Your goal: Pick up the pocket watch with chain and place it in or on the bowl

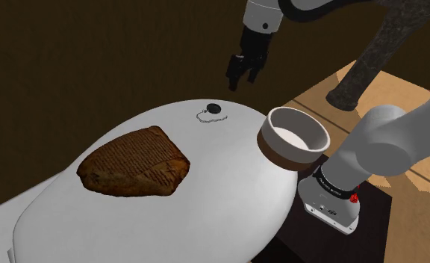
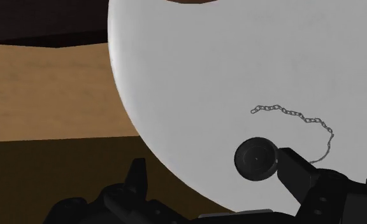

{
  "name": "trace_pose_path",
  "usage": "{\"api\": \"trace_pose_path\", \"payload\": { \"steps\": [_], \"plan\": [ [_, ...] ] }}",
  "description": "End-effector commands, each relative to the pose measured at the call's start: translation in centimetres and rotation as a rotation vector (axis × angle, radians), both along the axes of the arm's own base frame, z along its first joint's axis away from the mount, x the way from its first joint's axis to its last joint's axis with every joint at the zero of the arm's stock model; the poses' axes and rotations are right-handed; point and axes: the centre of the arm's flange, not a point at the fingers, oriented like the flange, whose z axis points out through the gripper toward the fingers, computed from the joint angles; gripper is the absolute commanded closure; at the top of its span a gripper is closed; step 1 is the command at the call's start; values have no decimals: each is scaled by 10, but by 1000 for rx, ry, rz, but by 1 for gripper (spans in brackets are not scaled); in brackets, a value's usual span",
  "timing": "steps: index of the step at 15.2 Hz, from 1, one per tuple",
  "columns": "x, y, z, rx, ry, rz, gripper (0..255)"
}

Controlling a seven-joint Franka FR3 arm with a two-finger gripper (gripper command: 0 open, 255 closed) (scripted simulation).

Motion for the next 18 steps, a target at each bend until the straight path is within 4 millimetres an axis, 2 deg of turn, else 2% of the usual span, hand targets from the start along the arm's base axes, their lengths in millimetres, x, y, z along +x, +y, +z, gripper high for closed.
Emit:
{"api": "trace_pose_path", "payload": {
  "steps": [1, 5, 12, 18],
  "plan": [
    [13, 22, -16, -1, 3, 20, 0],
    [33, 61, -42, -6, 10, 59, 0],
    [33, 61, -79, -6, 10, 59, 0],
    [33, 61, -82, -6, 10, 59, 0]
  ]
}}
